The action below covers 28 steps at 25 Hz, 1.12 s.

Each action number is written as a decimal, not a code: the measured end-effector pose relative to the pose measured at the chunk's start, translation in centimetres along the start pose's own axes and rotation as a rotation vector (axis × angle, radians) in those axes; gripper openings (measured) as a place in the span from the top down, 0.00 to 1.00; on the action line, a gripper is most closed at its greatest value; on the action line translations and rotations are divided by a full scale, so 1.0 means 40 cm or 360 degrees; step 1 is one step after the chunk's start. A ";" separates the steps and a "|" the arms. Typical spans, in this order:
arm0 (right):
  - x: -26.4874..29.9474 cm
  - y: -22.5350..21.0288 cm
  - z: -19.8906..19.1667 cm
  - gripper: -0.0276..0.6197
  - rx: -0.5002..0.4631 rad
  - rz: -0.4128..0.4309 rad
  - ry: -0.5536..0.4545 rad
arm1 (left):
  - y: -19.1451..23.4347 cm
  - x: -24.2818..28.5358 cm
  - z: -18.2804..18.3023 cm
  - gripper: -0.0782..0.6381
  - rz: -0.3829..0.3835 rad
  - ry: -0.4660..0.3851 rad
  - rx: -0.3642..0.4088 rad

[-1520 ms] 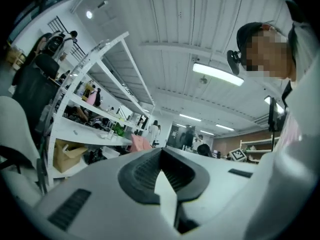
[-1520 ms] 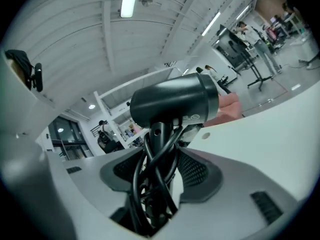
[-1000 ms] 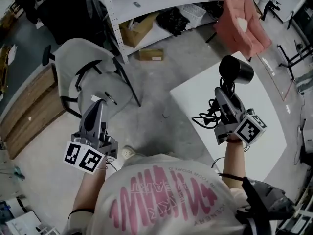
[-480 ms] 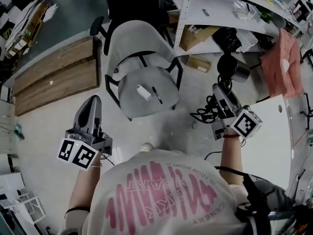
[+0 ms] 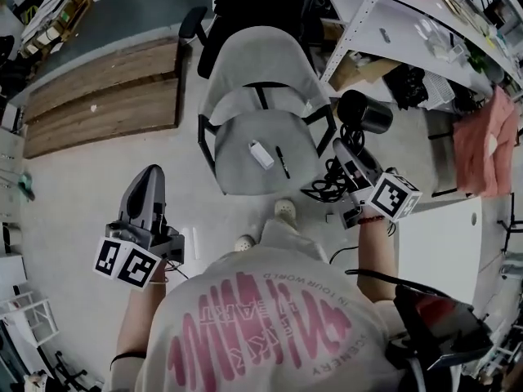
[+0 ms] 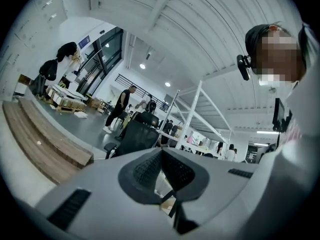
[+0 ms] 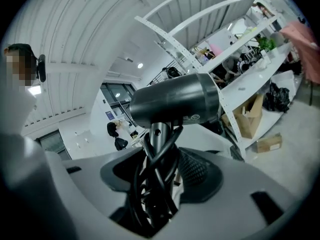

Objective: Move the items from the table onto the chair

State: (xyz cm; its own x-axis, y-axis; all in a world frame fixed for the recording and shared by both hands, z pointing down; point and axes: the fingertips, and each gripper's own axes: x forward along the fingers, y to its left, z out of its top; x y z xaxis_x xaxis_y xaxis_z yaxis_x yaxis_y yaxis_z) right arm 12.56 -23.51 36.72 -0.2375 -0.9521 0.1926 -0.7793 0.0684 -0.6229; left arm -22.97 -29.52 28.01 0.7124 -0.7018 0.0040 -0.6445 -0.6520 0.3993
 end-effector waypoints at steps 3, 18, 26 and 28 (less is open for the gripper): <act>0.068 -0.047 -0.037 0.60 0.0025 0.0010 0.0147 | 0.017 0.019 -0.001 0.88 0.0039 0.0001 0.0007; 0.407 -0.385 -0.287 0.60 0.0134 0.0020 0.1030 | 0.122 0.178 -0.036 0.88 0.0588 0.0044 -0.0101; 0.496 -0.593 -0.479 0.61 0.0123 -0.0183 0.1456 | 0.152 0.222 -0.072 0.88 0.0823 0.0178 -0.0105; 0.506 -0.628 -0.527 0.61 0.0114 -0.0236 0.1536 | 0.158 0.223 -0.087 0.88 0.0872 0.0220 -0.0116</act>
State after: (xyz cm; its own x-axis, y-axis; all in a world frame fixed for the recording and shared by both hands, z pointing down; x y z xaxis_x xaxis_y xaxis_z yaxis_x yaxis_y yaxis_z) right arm 15.12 -38.20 72.23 -0.5373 -0.2946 0.7903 -0.8100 -0.0807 -0.5808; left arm -19.74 -38.88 33.78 0.3123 -0.8846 0.3463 -0.9128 -0.1784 0.3675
